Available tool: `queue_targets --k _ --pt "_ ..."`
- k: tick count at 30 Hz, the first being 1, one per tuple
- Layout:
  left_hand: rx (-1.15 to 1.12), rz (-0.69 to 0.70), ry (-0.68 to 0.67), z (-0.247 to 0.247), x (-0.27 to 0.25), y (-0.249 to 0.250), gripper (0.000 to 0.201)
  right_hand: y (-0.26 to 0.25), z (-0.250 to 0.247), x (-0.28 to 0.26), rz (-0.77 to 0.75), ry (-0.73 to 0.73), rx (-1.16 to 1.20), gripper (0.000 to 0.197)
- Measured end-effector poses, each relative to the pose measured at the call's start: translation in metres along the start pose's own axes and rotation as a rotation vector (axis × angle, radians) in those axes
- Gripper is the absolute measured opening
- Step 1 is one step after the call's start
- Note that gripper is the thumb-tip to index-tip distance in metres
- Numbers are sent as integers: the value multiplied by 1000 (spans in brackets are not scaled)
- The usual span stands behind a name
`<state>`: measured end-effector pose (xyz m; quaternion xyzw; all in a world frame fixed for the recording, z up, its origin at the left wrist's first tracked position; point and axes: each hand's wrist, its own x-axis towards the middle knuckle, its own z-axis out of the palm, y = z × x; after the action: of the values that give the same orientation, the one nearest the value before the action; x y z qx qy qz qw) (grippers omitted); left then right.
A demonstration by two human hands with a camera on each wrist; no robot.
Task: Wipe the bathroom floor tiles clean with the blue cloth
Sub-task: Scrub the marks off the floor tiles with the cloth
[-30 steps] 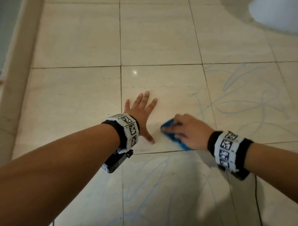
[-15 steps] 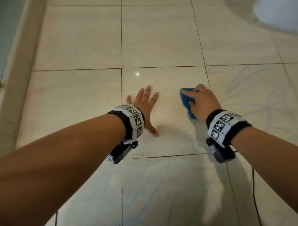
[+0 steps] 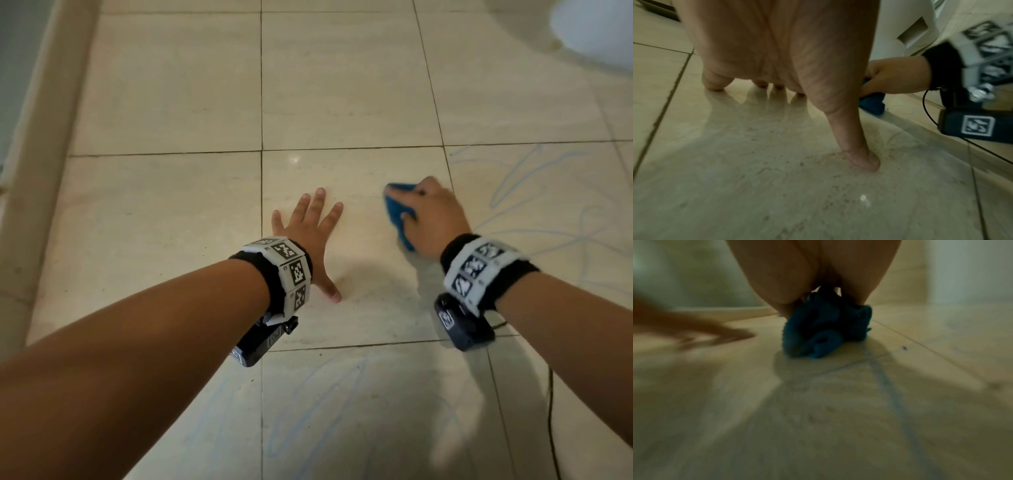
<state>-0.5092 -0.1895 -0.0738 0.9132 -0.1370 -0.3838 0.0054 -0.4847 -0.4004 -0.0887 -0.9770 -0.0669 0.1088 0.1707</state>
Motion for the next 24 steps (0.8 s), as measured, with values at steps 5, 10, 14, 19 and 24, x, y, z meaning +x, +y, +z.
queue_targets --k 5,10,14,19,24 --pt "-2 -1 -10 0 2 0 149 13 1 6 -219 -71 -34 42" --pt "-10 2 -8 0 1 0 149 10 -9 4 17 -30 -57 48" --pt "6 1 0 0 3 -1 149 -15 1 -15 -324 -187 -8 46" --pt "-17 10 -4 -1 1 -1 150 43 -29 27 228 79 -21 41" --pt "-17 8 -1 -2 1 0 150 6 -3 -18 -145 -72 44 41"
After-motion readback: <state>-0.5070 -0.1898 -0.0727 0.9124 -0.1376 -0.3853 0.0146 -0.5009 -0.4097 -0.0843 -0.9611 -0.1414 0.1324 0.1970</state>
